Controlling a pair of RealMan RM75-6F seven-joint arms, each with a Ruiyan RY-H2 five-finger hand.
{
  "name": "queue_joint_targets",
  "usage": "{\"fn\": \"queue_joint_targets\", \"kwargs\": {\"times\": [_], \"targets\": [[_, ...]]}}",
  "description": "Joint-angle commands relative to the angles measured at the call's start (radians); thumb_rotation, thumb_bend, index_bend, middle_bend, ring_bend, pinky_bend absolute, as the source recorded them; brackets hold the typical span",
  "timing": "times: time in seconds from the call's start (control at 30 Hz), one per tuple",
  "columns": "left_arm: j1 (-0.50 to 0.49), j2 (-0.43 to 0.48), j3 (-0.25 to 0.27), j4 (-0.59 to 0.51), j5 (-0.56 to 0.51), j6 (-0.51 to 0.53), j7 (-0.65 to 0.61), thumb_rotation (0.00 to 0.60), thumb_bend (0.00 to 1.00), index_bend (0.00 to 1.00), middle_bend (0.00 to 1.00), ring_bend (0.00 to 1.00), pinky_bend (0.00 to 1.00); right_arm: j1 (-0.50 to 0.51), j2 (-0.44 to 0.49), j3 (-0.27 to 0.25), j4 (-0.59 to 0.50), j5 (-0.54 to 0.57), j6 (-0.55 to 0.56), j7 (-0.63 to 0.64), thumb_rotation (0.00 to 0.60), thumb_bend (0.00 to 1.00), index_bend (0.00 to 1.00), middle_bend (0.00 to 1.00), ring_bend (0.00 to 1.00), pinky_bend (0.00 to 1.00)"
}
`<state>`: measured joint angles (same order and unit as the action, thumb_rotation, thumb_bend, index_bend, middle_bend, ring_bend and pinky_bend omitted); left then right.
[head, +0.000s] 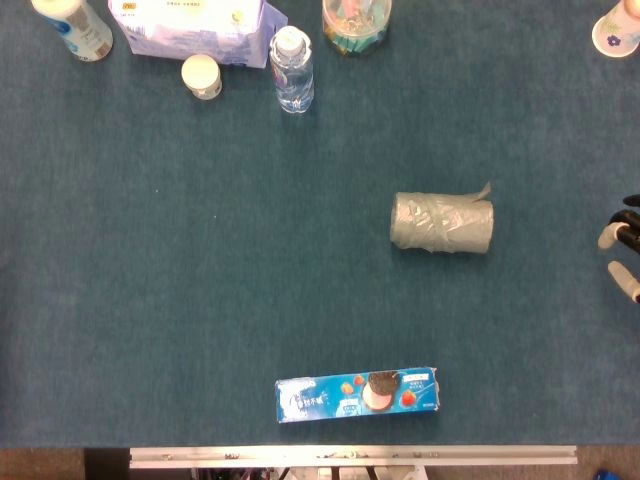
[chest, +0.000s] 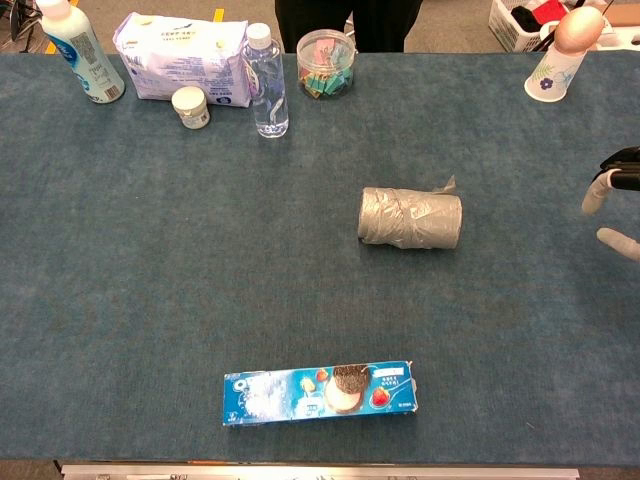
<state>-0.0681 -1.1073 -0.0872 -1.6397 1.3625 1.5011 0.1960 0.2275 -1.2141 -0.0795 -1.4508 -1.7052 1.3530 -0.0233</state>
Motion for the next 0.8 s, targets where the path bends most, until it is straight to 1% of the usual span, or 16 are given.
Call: {"fn": "queue_joint_targets", "kwargs": {"times": [0.03, 0.13, 0.37, 0.43, 0.53, 0.63, 0.7, 0.8], "targets": [[0.004, 0.004, -0.001, -0.012, 0.006, 0.013, 0.003, 0.6, 0.38, 0.67, 0.6, 0.42, 0.58, 0.005, -0.006, -0.003, 0.008, 0.001, -0.014, 0.003, 0.6, 0.31, 0.47, 0.43, 0.22, 0.28], [0.006, 0.005, 0.0, -0.016, 0.017, 0.024, 0.006, 0.6, 0.38, 0.67, 0.6, 0.42, 0.58, 0.008, -0.009, -0.006, 0.011, 0.001, -0.024, 0.004, 0.6, 0.31, 0.47, 0.43, 0.22, 0.28], [0.011, 0.012, -0.005, -0.022, 0.003, 0.026, 0.017, 0.6, 0.38, 0.67, 0.6, 0.42, 0.58, 0.017, -0.02, -0.008, 0.025, 0.008, -0.046, 0.014, 0.6, 0.31, 0.47, 0.43, 0.23, 0.28], [0.012, 0.013, -0.004, -0.025, 0.008, 0.031, 0.016, 0.6, 0.38, 0.67, 0.6, 0.42, 0.58, 0.017, -0.022, -0.012, 0.025, 0.005, -0.05, 0.013, 0.6, 0.31, 0.47, 0.43, 0.24, 0.29], [0.012, 0.012, -0.004, -0.027, 0.01, 0.031, 0.014, 0.6, 0.38, 0.67, 0.6, 0.42, 0.58, 0.017, -0.027, -0.021, 0.024, -0.009, -0.048, 0.014, 0.6, 0.31, 0.47, 0.44, 0.27, 0.35], [0.011, 0.01, -0.002, -0.021, 0.005, 0.022, 0.013, 0.6, 0.38, 0.67, 0.6, 0.42, 0.58, 0.017, -0.034, -0.025, 0.03, -0.023, -0.038, 0.018, 0.6, 0.31, 0.47, 0.48, 0.37, 0.45], [0.01, 0.01, -0.001, -0.021, 0.006, 0.019, 0.013, 0.6, 0.38, 0.67, 0.6, 0.42, 0.58, 0.017, -0.038, -0.028, 0.034, -0.031, -0.034, 0.018, 0.6, 0.31, 0.47, 0.53, 0.45, 0.54], [0.009, 0.008, 0.003, -0.016, 0.016, 0.018, 0.008, 0.6, 0.38, 0.67, 0.6, 0.42, 0.58, 0.017, -0.047, -0.034, 0.035, -0.052, -0.023, 0.009, 0.6, 0.33, 0.46, 0.65, 0.58, 0.69]]}}
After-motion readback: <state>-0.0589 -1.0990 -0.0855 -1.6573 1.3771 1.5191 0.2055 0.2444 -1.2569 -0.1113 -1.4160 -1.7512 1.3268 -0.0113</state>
